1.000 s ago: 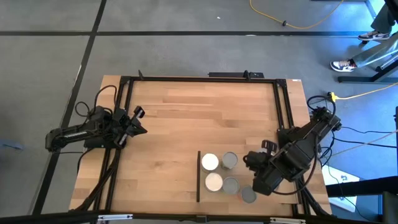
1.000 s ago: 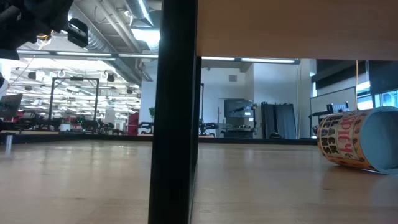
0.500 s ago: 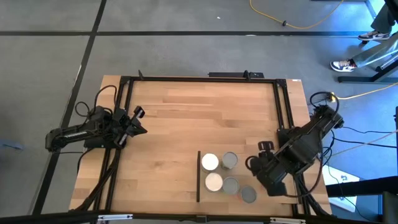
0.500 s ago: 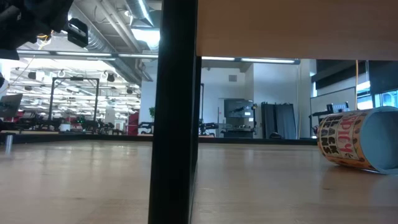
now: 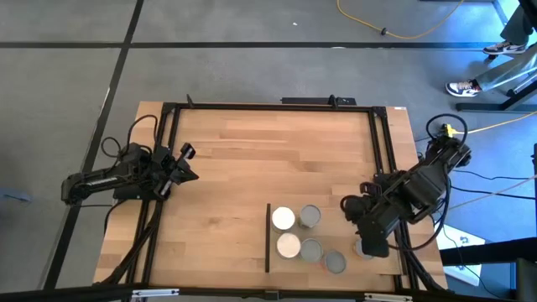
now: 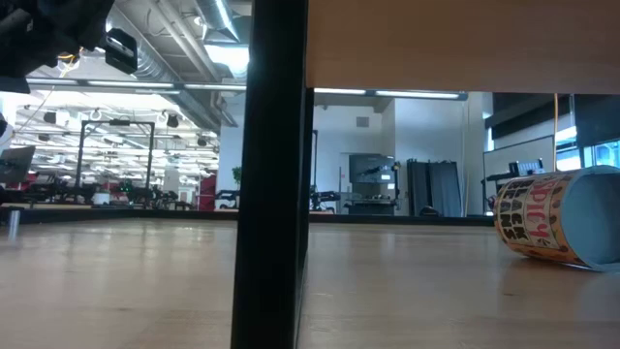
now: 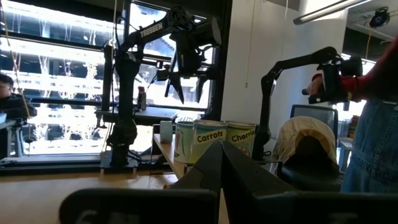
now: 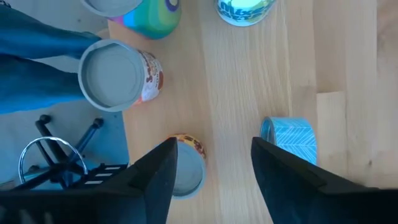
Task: Pick and place cans onto a shelf
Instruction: Adjust the tuna can on the shelf
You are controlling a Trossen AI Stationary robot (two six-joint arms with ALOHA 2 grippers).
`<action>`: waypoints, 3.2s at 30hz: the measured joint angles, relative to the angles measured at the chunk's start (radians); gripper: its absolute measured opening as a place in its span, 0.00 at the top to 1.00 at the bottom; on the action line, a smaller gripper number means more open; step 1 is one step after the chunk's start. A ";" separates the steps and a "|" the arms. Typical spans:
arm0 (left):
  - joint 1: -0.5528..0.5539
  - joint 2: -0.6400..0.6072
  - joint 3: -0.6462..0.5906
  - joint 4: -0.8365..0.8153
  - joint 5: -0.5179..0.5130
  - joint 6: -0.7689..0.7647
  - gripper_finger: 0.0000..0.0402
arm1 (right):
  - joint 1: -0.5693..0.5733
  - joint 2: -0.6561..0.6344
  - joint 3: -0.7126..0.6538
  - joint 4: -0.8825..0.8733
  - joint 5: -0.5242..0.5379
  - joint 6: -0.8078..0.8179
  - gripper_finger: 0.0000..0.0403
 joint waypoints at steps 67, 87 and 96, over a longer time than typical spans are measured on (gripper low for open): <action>0.000 0.000 0.000 0.000 -0.001 0.000 1.00 | -0.016 0.006 0.001 0.055 0.161 -0.155 0.27; 0.000 0.000 0.000 0.000 -0.001 0.000 1.00 | -0.010 -0.001 -0.018 0.001 -0.006 0.218 0.01; 0.000 0.000 0.000 0.000 -0.001 0.000 1.00 | 0.020 -0.060 -0.214 -0.002 0.012 0.213 0.01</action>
